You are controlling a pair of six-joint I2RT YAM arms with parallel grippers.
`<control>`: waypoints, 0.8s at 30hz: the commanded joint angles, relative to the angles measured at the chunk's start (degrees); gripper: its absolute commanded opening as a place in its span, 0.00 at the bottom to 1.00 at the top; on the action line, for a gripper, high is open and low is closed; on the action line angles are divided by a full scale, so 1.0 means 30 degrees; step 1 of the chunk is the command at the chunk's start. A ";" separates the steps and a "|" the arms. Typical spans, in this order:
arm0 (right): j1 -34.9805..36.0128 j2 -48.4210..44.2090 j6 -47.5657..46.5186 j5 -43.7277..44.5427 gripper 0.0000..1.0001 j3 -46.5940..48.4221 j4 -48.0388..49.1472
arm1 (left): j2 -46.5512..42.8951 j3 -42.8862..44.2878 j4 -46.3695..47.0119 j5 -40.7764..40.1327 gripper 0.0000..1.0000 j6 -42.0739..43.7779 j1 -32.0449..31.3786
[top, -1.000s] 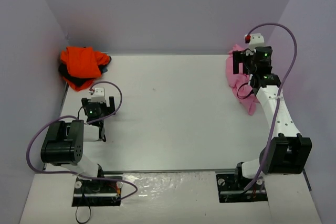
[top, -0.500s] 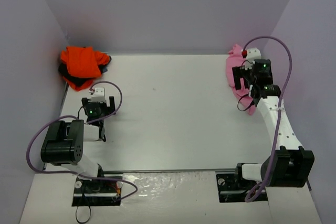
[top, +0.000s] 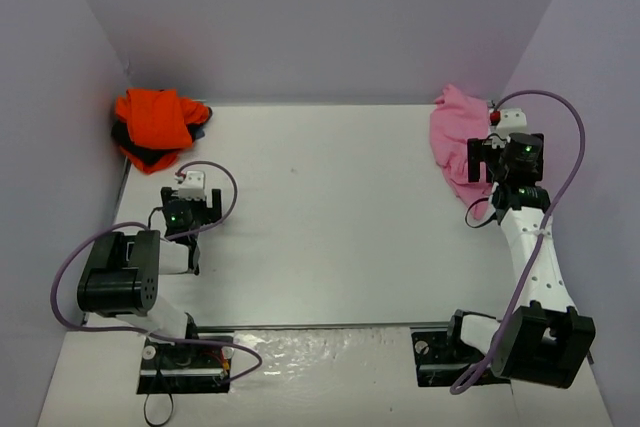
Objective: Fold and stack the t-shirts
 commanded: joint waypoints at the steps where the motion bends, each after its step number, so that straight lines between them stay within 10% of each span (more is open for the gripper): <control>1: -0.0150 0.0635 0.0298 -0.0230 1.00 0.0025 0.1708 | -0.1680 0.1156 -0.0572 0.2266 0.68 0.0778 -0.0123; 7: 0.0388 0.7196 0.0595 0.1536 0.95 0.7227 -0.2918 | -0.3632 0.9902 -1.6036 0.6629 0.57 0.2121 -0.0797; 18: 0.0812 1.6830 -0.1285 0.6005 1.00 1.6426 -0.6064 | -0.3773 1.1065 -1.9041 0.6711 0.58 0.4234 -0.2670; 24: 0.0121 1.7719 -0.0093 0.5870 1.00 1.5350 -0.5998 | -0.3771 0.9791 -1.8544 0.6596 0.59 0.4770 -0.2726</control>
